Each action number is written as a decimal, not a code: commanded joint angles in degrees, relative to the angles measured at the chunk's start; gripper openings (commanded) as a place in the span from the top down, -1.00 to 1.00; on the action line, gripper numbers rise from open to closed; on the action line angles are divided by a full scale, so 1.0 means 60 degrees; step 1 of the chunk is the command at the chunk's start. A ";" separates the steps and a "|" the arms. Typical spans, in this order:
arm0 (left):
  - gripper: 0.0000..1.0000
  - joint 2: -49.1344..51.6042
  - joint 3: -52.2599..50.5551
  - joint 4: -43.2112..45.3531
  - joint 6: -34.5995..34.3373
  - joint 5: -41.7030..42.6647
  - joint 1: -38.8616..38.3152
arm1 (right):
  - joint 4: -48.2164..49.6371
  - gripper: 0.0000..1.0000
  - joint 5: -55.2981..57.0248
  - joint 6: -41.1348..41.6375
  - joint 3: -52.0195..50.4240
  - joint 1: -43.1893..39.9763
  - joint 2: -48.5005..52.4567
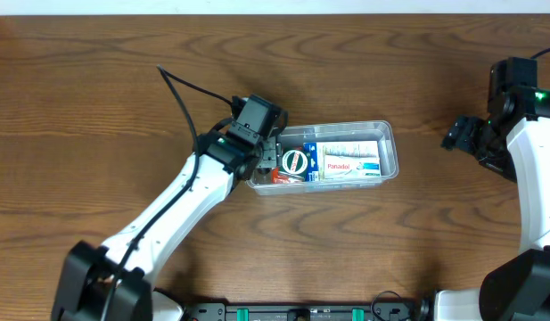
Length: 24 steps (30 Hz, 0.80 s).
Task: Pack container
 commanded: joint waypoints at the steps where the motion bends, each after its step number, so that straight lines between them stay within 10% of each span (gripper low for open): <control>1: -0.60 -0.1198 0.0310 -0.0080 0.0554 0.0168 -0.0015 | -0.0004 -0.98 0.0062 0.0051 -0.0004 -0.0018 -0.0040; 7: -1.00 -0.3315 0.0310 -0.0958 0.0721 0.0164 -0.0015 | -0.0004 -0.99 0.0062 0.0051 -0.0007 -0.0018 -0.0040; 24: -0.96 -0.5839 0.0306 -0.4677 0.0729 0.0146 -0.0011 | -0.0004 -0.98 0.0062 0.0051 -0.0007 -0.0018 -0.0040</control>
